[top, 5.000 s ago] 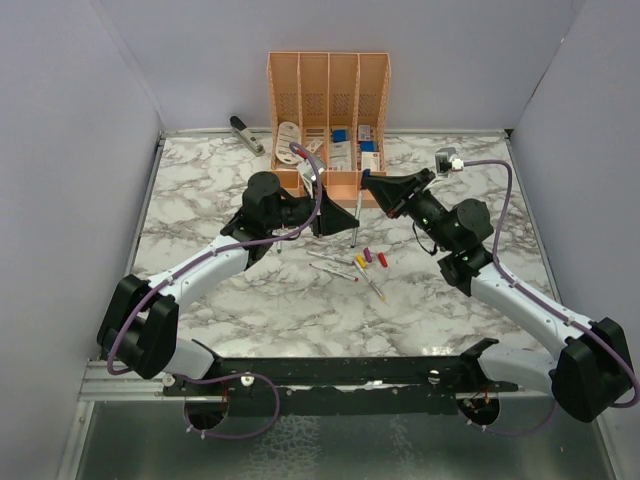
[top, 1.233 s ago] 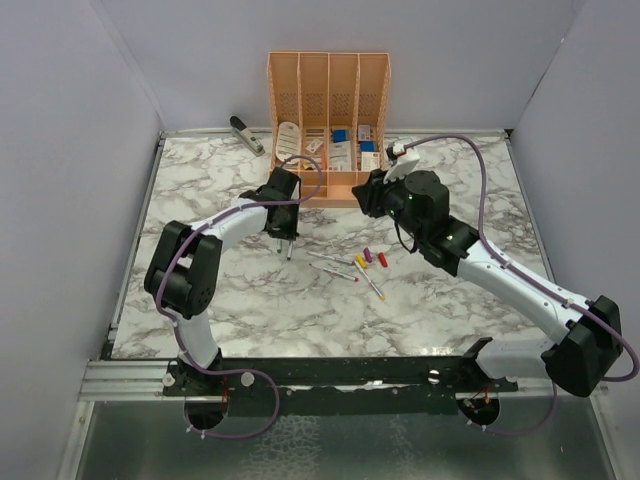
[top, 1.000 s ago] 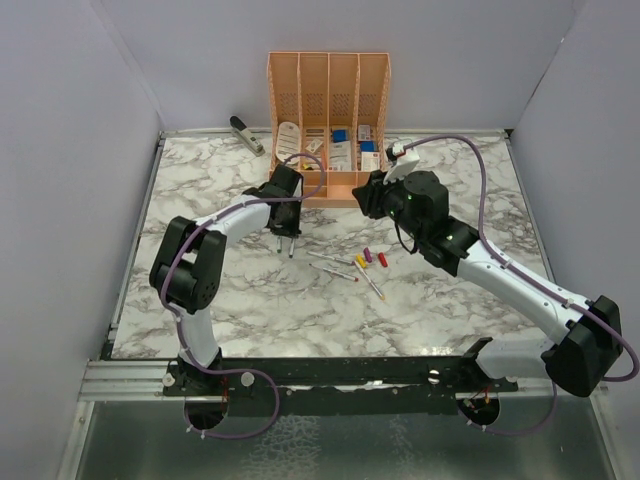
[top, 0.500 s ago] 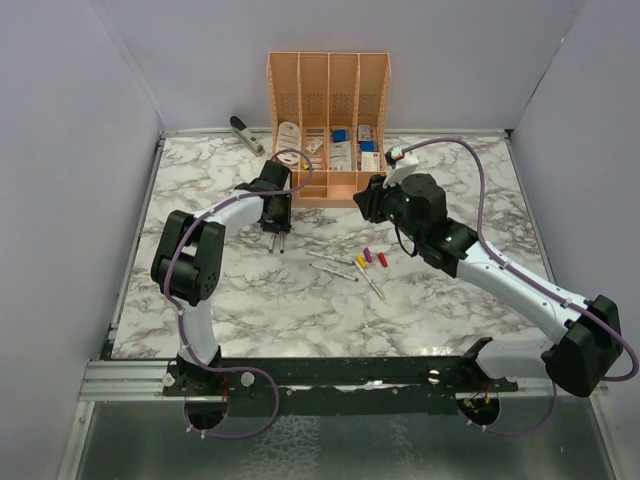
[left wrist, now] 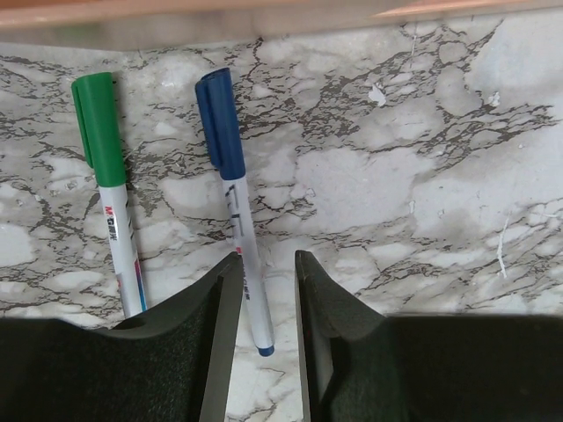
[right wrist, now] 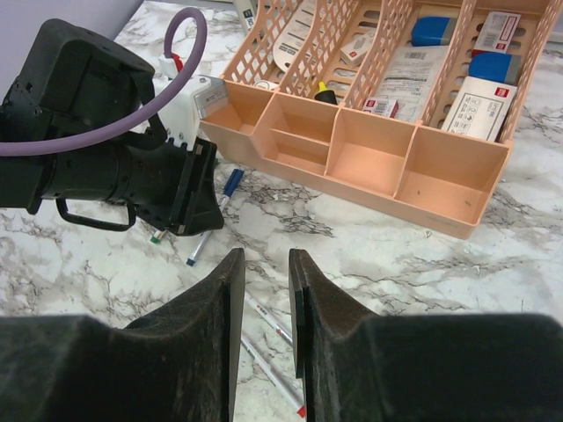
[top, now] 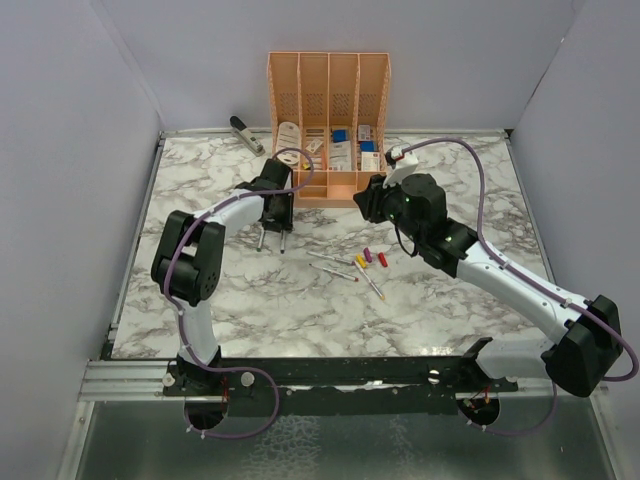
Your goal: Insert the pens into the pen caps
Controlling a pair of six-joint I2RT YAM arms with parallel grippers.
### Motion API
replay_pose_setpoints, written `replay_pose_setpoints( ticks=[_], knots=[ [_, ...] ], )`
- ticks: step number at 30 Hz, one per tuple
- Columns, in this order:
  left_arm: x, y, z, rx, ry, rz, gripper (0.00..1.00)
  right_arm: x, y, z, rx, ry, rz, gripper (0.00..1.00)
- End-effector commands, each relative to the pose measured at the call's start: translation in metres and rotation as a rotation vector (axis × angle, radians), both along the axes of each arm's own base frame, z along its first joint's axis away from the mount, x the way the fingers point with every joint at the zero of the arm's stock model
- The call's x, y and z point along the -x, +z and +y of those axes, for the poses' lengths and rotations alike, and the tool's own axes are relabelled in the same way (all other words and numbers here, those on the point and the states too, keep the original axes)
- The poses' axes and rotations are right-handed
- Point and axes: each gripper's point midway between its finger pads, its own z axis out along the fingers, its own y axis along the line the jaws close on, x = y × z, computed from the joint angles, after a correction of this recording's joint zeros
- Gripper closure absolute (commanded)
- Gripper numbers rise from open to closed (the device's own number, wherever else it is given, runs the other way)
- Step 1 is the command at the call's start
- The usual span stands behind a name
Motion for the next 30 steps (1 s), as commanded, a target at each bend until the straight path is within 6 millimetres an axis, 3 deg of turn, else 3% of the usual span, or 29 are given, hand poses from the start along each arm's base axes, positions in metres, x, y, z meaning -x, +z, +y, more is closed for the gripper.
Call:
replay_pose_setpoints(
  ticks=[1, 8, 12, 13, 23, 30],
  knots=[
    [-0.006, 0.042, -0.010, 0.069, -0.018, -0.083, 0.68, 0.004, -0.019, 0.000, 0.054, 0.027, 0.034, 0.76],
    [0.001, 0.069, -0.006, 0.083, -0.010, -0.131, 0.68, 0.024, -0.077, -0.005, 0.207, 0.110, 0.161, 0.79],
    [0.008, 0.071, -0.007, 0.102, -0.011, -0.127, 0.68, 0.036, -0.106, -0.004, 0.249, 0.159, 0.246, 0.82],
    [0.009, 0.082, -0.008, 0.116, -0.013, -0.150, 0.68, 0.038, -0.111, -0.004, 0.252, 0.165, 0.260, 0.82],
    [0.018, 0.100, -0.027, 0.252, -0.063, -0.204, 0.69, 0.048, -0.144, 0.004, 0.303, 0.245, 0.361, 0.85],
    [0.036, 0.092, -0.034, 0.292, -0.097, -0.179, 0.70, 0.048, -0.151, 0.005, 0.313, 0.251, 0.379, 0.85]
  ],
)
